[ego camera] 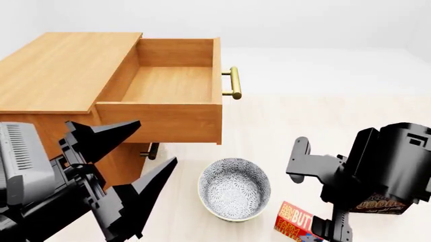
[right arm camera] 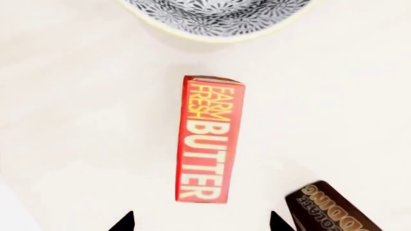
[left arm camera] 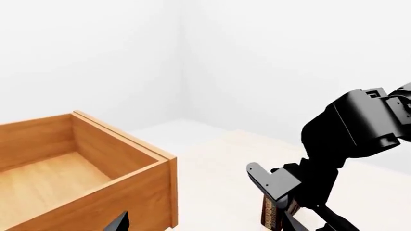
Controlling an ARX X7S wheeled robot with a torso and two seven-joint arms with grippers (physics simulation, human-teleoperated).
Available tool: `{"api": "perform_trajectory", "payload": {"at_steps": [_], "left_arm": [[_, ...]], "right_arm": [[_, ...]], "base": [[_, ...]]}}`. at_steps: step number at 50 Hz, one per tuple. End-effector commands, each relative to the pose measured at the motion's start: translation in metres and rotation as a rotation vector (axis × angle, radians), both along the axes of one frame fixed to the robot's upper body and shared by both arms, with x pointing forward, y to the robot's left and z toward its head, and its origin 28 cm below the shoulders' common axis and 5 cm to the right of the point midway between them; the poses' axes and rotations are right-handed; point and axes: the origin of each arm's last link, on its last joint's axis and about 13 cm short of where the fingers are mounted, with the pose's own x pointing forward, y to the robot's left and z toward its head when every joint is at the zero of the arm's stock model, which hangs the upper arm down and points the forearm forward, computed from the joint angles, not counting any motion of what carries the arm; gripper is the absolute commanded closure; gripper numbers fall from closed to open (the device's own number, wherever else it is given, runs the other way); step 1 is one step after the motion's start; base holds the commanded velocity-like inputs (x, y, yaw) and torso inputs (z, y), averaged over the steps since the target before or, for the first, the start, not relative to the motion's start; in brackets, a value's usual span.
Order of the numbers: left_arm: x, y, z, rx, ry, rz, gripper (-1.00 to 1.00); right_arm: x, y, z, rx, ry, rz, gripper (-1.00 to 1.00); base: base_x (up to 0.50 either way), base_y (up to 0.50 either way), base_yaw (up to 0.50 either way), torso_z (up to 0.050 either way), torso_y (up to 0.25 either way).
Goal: Put the butter at the back in the top drawer of the cabinet and close it.
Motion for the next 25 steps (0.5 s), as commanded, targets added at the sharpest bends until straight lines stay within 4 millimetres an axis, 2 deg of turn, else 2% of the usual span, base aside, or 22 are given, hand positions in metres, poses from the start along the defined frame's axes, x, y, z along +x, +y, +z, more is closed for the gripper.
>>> {"api": "perform_trajectory", "payload": {"at_steps": [1,25], "left_arm": [[0.001,0.0,-0.001,0.001,0.004,0.001,-1.0],[0.002,-0.001,-0.003,0.006,0.011,-0.001,-1.0]], "right_arm": [[0.004,0.001,-0.014,-0.027,0.025,0.0,-1.0],[0.008,-0.004,-0.033,-0.031,0.044,-0.019,-1.0]], "base": [[0.0,0.0,0.0,0.0,0.0],[0.0,0.0,0.0,0.0,0.0]]}}
